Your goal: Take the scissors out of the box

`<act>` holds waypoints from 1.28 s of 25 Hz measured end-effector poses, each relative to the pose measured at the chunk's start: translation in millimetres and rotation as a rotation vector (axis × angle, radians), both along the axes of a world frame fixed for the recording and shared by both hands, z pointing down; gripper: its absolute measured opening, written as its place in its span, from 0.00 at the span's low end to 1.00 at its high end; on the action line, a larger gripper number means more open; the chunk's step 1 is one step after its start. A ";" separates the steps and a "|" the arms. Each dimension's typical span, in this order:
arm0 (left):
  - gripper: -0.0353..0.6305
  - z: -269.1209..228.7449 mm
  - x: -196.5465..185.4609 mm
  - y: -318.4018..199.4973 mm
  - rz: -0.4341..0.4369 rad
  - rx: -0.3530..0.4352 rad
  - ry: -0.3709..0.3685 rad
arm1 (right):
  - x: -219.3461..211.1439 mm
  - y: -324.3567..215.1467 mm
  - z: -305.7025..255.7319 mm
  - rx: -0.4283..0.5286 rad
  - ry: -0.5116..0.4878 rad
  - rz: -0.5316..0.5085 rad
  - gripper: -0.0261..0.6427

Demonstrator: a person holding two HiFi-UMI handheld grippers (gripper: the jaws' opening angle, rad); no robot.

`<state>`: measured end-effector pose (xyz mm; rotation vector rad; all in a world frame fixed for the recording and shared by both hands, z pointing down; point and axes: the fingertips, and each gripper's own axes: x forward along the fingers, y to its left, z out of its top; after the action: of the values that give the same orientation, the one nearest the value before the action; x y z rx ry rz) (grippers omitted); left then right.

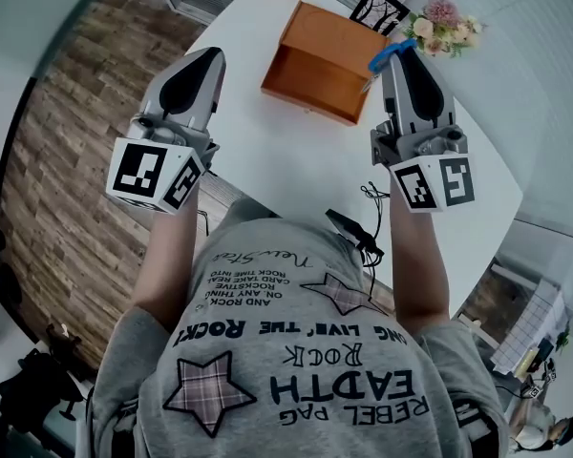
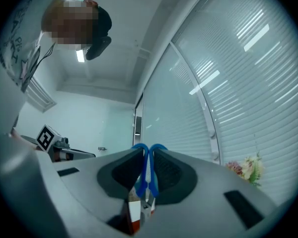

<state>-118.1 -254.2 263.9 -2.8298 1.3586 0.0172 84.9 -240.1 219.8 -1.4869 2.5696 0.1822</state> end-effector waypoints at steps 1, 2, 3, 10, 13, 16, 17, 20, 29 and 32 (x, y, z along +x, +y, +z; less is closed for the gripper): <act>0.07 -0.2 -0.2 1.2 -0.003 -0.003 0.000 | 1.3 2.9 -1.4 0.001 0.000 0.003 0.15; 0.07 -0.4 -0.6 2.4 -0.004 -0.004 0.000 | 2.3 5.8 -2.7 0.002 0.000 0.004 0.15; 0.07 -0.7 -1.2 3.6 -0.005 -0.005 0.000 | 3.0 8.7 -4.1 0.003 0.002 0.005 0.15; 0.07 -6.0 0.5 8.9 0.002 0.005 0.005 | 14.5 27.8 -14.8 0.017 0.011 0.030 0.15; 0.07 -9.1 1.6 10.9 0.004 0.012 0.005 | 20.9 36.1 -20.1 0.028 0.011 0.042 0.15; 0.07 -10.7 1.7 12.5 0.002 0.016 0.006 | 27.4 45.3 -24.6 0.040 0.006 0.059 0.15; 0.07 -11.4 1.2 13.5 0.001 0.018 0.007 | 29.2 48.5 -25.3 0.042 0.004 0.066 0.15; 0.07 -13.9 -0.4 17.0 0.004 0.021 0.007 | 32.5 56.8 -26.6 0.042 0.005 0.086 0.15; 0.07 -15.4 -4.4 23.3 0.010 0.023 0.006 | 32.7 69.7 -32.1 0.057 0.032 0.114 0.15; 0.07 -15.0 -4.9 24.6 0.012 0.022 0.006 | 32.5 71.1 -32.3 0.057 0.037 0.120 0.15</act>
<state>-123.0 -229.5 248.9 -2.8221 1.3348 0.0406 117.4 -169.0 187.5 -1.6322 2.4823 0.2987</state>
